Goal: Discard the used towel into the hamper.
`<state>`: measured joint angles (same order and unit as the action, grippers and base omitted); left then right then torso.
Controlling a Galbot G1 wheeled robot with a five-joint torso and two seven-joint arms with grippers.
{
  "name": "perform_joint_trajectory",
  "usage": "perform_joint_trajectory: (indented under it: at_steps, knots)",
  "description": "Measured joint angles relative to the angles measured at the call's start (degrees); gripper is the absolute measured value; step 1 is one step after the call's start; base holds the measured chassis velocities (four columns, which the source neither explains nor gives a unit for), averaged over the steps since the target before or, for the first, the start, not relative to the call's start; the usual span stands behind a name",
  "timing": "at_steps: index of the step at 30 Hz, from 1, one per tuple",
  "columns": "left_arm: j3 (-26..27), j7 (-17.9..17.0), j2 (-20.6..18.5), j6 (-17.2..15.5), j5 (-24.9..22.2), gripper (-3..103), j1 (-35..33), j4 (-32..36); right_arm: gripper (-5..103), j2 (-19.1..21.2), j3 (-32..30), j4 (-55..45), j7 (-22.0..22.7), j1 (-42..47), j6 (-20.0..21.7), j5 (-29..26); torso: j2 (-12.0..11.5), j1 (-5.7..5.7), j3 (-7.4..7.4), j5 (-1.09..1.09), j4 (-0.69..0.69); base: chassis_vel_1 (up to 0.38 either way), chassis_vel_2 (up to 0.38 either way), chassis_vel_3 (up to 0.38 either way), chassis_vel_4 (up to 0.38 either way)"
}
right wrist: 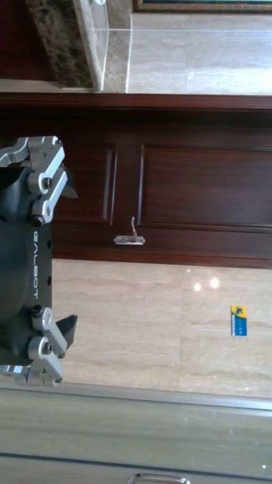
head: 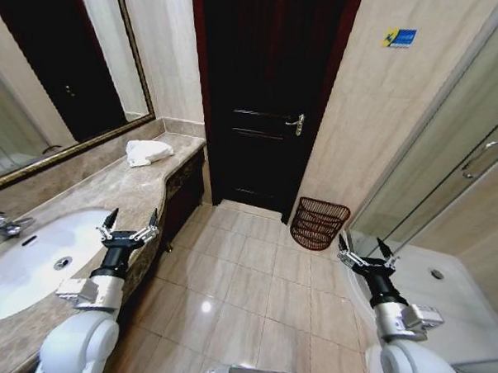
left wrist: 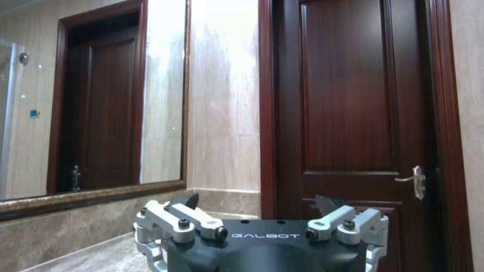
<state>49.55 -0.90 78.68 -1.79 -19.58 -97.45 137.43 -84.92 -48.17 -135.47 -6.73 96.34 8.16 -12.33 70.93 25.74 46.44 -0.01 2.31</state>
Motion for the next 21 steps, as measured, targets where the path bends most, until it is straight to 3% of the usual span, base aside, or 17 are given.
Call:
perform_joint_trajectory:
  at_steps: [21]
  knots:
    - [0.12, -0.27, 1.08, 0.44, 1.15, 100, -0.56, -0.20, 100, 0.34, -0.29, 0.56, 0.23, 0.81, -0.74, -0.34, 0.00, 0.00, 0.00, 0.00, 0.00, -0.081, 0.083, 0.081, -0.087]
